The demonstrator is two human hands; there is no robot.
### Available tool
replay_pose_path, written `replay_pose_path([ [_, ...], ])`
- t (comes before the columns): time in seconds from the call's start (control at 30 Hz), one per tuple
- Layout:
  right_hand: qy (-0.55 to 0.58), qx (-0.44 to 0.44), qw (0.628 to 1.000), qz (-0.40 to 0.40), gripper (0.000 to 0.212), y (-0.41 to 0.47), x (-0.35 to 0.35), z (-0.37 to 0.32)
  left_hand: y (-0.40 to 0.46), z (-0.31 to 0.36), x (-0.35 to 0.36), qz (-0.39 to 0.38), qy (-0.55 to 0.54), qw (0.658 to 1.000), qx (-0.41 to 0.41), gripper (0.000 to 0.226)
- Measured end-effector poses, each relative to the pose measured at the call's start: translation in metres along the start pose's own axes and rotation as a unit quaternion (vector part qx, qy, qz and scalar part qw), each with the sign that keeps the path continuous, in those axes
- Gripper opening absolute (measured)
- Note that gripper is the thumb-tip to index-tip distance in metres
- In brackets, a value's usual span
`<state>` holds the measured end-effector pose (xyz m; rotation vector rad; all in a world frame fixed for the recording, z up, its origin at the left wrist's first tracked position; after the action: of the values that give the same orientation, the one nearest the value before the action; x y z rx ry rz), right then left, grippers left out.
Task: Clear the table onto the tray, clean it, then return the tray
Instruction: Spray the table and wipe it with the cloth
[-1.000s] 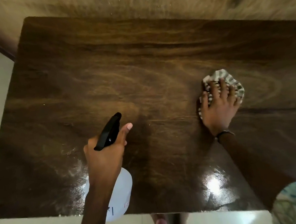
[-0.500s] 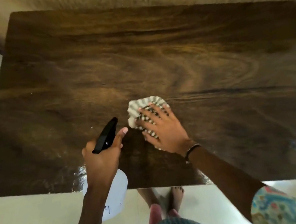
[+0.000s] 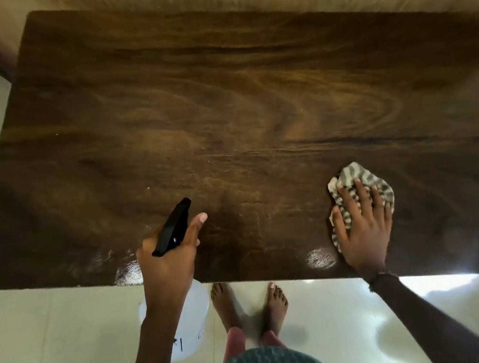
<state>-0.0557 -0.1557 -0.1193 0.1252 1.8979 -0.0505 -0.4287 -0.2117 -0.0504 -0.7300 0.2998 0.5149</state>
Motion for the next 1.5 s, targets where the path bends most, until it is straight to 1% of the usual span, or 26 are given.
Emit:
replay_pose_path([
  [0.1, 0.003, -0.008, 1.0, -0.02, 0.049, -0.024, 0.014, -0.029, 0.0, -0.007, -0.013, 0.005, -0.014, 1.0, -0.001, 0.021],
  [0.2, 0.02, -0.054, 0.997, -0.06, 0.051, -0.044, 0.039, -0.084, 0.005, -0.013, -0.031, 0.021, -0.016, 1.0, -0.003, 0.025],
  [0.3, 0.029, -0.094, 0.991, -0.095, 0.053, -0.063, 0.069, -0.152, 0.016, -0.023, -0.055, 0.035, -0.015, 0.999, -0.014, 0.025],
  [0.4, 0.035, -0.129, 0.985, -0.112, 0.052, -0.073, 0.089, -0.212, 0.023, -0.028, -0.067, 0.043, -0.019, 0.999, -0.021, 0.026],
  [0.53, 0.062, -0.211, 0.964, -0.147, 0.047, -0.088, 0.125, -0.326, 0.051, -0.037, -0.114, 0.067, -0.026, 0.997, -0.029, 0.03],
  [0.63, 0.086, -0.296, 0.932, -0.189, 0.048, -0.101, 0.154, -0.407, 0.071, -0.04, -0.155, 0.105, -0.036, 0.993, -0.033, 0.032],
  [0.73, 0.051, -0.387, 0.893, -0.226, 0.049, -0.114, 0.179, -0.47, 0.094, -0.044, -0.188, 0.119, -0.025, 0.991, -0.063, 0.036],
  [0.83, -0.023, -0.492, 0.827, -0.27, 0.057, -0.125, 0.209, -0.515, 0.118, -0.032, -0.214, 0.144, -0.026, 0.988, -0.048, 0.035],
  [0.87, -0.055, -0.526, 0.802, -0.278, 0.057, -0.126, 0.22, -0.528, 0.127, -0.027, -0.22, 0.147, -0.026, 0.988, -0.045, 0.042],
  [0.97, -0.125, -0.599, 0.737, -0.287, 0.054, -0.114, 0.24, -0.558, 0.155, -0.017, -0.232, 0.143, -0.013, 0.988, -0.057, 0.074],
  [1.0, -0.132, -0.616, 0.726, -0.276, 0.053, -0.106, 0.241, -0.566, 0.163, -0.012, -0.233, 0.132, -0.009, 0.99, -0.055, 0.081],
  [1.03, -0.128, -0.627, 0.723, -0.261, 0.052, -0.094, 0.24, -0.577, 0.173, -0.005, -0.234, 0.12, -0.011, 0.992, -0.047, 0.084],
  [1.07, -0.114, -0.625, 0.731, -0.248, 0.051, -0.077, 0.237, -0.588, 0.181, 0.003, -0.235, 0.112, -0.014, 0.993, -0.038, 0.081],
  [1.1, -0.093, -0.612, 0.748, -0.24, 0.054, -0.057, 0.234, -0.597, 0.189, 0.01, -0.237, 0.109, -0.018, 0.993, -0.028, 0.07],
  [1.17, -0.072, -0.577, 0.782, -0.224, 0.064, -0.009, 0.231, -0.61, 0.205, 0.021, -0.239, 0.11, -0.019, 0.994, -0.003, 0.041],
  [1.2, -0.074, -0.565, 0.792, -0.22, 0.064, 0.015, 0.233, -0.615, 0.212, 0.027, -0.24, 0.11, -0.017, 0.994, 0.01, 0.035],
  [1.23, -0.069, -0.547, 0.804, -0.221, 0.06, 0.04, 0.234, -0.617, 0.218, 0.031, -0.24, 0.108, -0.019, 0.994, 0.015, 0.034],
  [1.3, -0.023, -0.499, 0.839, -0.214, 0.051, 0.094, 0.232, -0.618, 0.231, 0.038, -0.237, 0.095, -0.03, 0.995, 0.018, 0.027],
  [1.37, -0.002, -0.46, 0.867, -0.19, 0.048, 0.142, 0.226, -0.613, 0.241, 0.048, -0.235, 0.085, -0.034, 0.995, 0.032, 0.018],
  [1.43, -0.012, -0.439, 0.882, -0.168, 0.048, 0.181, 0.225, -0.609, 0.251, 0.057, -0.234, 0.082, -0.034, 0.995, 0.041, 0.02],
  [1.5, -0.014, -0.398, 0.906, -0.146, 0.047, 0.223, 0.221, -0.6, 0.259, 0.064, -0.235, 0.082, -0.034, 0.995, 0.047, 0.021],
])
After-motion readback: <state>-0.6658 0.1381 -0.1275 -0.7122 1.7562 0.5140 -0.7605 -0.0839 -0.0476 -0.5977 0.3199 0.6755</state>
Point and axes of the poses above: each hand's wrist, its own y-axis towards the middle knuckle, its own x-axis out of the palm, z = x × y, the point moved 10 cm from there along y, towards the middle knuckle, and after that the axes turned 8 degrees about y, right-handed, at the moved point
